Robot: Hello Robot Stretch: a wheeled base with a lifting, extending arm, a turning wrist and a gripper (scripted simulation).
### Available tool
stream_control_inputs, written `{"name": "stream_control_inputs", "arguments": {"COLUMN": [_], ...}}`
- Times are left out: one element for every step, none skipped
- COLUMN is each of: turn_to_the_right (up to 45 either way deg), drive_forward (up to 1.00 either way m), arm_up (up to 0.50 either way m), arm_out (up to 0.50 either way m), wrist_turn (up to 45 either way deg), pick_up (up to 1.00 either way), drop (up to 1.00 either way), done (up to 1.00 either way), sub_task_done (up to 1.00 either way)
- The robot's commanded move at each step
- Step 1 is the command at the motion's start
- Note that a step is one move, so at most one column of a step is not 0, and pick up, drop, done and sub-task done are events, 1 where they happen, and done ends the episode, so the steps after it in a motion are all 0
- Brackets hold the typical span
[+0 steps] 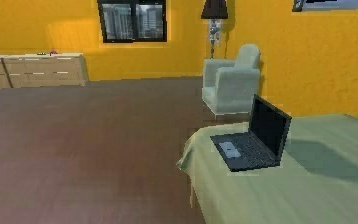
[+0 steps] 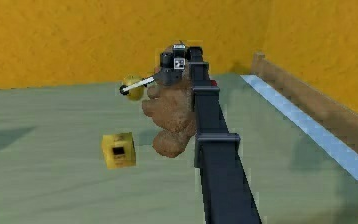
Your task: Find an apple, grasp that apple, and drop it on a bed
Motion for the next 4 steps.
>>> {"name": "stream_control_inputs", "arguments": {"turn_to_the_right": [0.0, 0.0, 0.0, 0.0], "drive_forward": [0.00, 0.00, 0.00, 0.00], "arm_up": [-0.32, 0.00, 0.04, 0.00], "arm_out": [0.00, 0.00, 0.00, -0.08], "wrist_turn": [0.0, 0.0, 0.0, 0.0], "pick_up": [0.00, 0.00, 0.00, 0.00], "drop": [0.00, 1.00, 0.00, 0.00], "done": [0.00, 0.00, 0.00, 0.00], "sub_task_done": [0.00, 0.00, 0.00, 0.00]}}
